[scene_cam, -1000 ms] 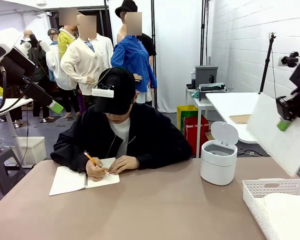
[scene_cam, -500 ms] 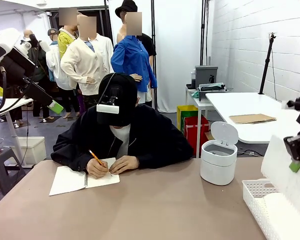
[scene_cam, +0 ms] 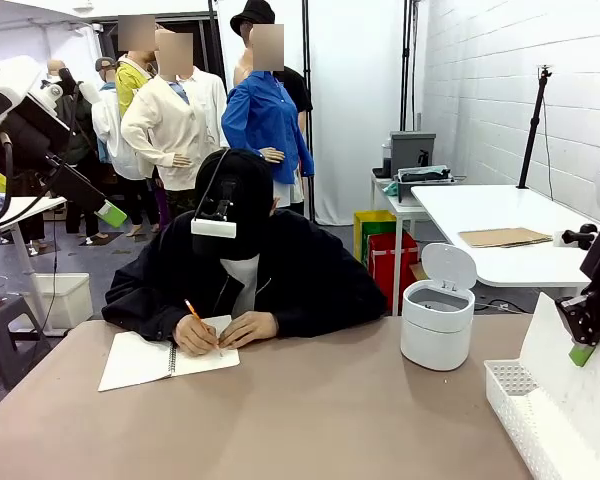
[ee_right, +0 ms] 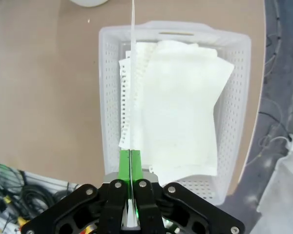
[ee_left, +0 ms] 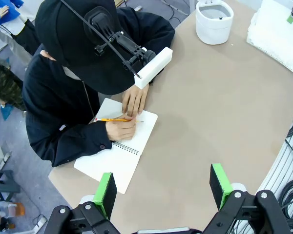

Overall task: Sort the paper based on its condition.
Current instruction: If a person hands you a paper, place it in the Organizing basket , and if it's crumpled, put it in the Trash can.

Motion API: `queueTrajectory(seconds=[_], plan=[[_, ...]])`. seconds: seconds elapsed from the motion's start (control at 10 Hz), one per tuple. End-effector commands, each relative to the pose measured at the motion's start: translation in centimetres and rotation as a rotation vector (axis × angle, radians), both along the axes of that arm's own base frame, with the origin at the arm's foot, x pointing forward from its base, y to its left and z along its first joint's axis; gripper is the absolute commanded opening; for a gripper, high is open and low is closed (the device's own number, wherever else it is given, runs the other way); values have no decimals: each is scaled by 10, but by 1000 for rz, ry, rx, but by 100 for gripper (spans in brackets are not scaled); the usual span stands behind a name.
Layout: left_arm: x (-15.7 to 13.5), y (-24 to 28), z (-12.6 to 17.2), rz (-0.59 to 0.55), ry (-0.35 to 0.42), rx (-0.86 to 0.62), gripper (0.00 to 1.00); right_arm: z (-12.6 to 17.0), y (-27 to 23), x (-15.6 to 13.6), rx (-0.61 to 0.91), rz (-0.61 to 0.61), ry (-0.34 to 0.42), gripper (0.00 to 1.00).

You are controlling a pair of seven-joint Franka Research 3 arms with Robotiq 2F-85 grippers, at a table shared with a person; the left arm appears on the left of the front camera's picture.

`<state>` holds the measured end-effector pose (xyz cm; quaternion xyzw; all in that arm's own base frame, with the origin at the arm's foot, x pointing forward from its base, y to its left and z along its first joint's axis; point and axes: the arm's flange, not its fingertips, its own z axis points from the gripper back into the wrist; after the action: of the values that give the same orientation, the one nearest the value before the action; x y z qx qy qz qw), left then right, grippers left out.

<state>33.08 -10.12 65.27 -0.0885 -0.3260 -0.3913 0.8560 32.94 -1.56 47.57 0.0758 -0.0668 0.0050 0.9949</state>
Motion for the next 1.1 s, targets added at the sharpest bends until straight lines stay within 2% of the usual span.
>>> queueTrajectory(seconds=[0.0, 0.3, 0.5, 0.6, 0.8, 0.9, 1.0], plan=[[-1, -2, 0, 15, 3, 2, 100, -42, 10, -8, 1, -15, -2, 0], [-1, -2, 0, 15, 3, 2, 100, -71, 18, -3, 3, -2, 30, 0], [-1, -2, 0, 15, 3, 2, 100, -85, 24, -2, 2, -29, 11, 0], [-1, -2, 0, 15, 3, 2, 100, -91, 26, -1, -33, -31, -29, 0], [-1, -2, 0, 15, 3, 2, 100, -99, 28, 0, -22, -33, -7, 0], [-1, -2, 0, 15, 3, 2, 100, -96, 32, 1, 27, -70, 31, 0], [-1, -2, 0, 15, 3, 2, 100, -56, 19, 48, -23, -4, 2, 0]])
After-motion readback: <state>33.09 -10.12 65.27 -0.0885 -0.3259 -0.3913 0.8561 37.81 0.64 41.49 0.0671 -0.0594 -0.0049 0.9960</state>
